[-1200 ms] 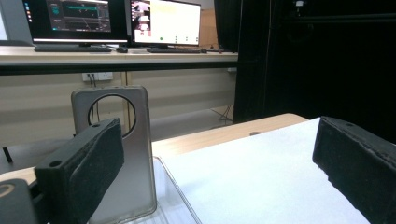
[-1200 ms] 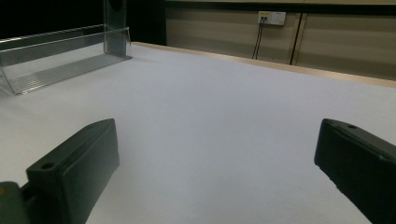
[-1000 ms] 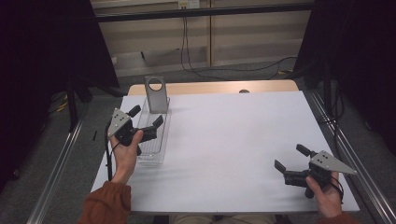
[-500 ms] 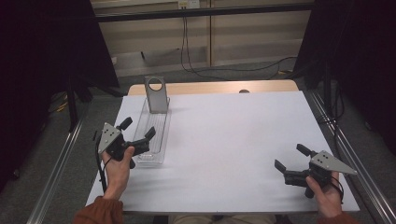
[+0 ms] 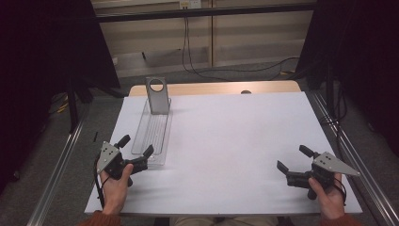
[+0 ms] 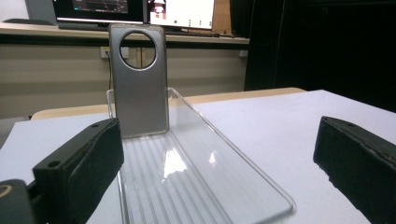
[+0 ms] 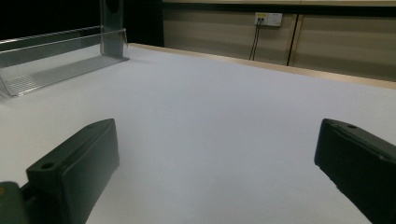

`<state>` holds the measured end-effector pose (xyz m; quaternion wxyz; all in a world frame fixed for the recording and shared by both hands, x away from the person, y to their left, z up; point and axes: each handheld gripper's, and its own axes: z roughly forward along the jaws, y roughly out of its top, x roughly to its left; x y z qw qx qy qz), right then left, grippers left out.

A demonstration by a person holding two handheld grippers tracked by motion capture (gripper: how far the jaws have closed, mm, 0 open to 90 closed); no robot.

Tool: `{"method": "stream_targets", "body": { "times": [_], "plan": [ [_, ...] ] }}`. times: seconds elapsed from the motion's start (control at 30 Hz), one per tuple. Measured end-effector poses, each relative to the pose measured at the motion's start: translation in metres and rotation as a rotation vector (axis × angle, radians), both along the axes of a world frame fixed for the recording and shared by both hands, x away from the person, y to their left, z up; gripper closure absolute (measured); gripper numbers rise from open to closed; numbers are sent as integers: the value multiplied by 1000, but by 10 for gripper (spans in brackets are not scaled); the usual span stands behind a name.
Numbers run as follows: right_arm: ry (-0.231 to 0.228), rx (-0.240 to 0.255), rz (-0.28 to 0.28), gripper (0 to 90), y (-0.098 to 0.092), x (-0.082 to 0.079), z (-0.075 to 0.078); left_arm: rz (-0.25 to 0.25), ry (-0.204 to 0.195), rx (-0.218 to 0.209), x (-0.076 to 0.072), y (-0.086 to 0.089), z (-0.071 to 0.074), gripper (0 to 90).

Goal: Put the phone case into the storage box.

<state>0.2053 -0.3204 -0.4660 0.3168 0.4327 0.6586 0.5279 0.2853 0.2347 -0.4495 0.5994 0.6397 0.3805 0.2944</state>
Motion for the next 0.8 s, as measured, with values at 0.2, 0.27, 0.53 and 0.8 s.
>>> {"method": "stream_targets", "body": {
  "times": [0.2, 0.27, 0.53, 0.8],
  "plan": [
    [4, -1, -7, 0, -2, -1, 0, 4, -18, 56, -15, 1, -3, 19],
    [5, -1, -12, 0, -3, -2, 0, -6, 0, 53, -20, -1, -6, 19],
    [9, 6, -34, 0, -8, -8, -1, -17, -12, 37, -32, 2, -5, 20],
    [10, 6, -22, 0, -7, -8, -1, -6, -4, 42, -41, 10, -6, 20]
  ]
}}
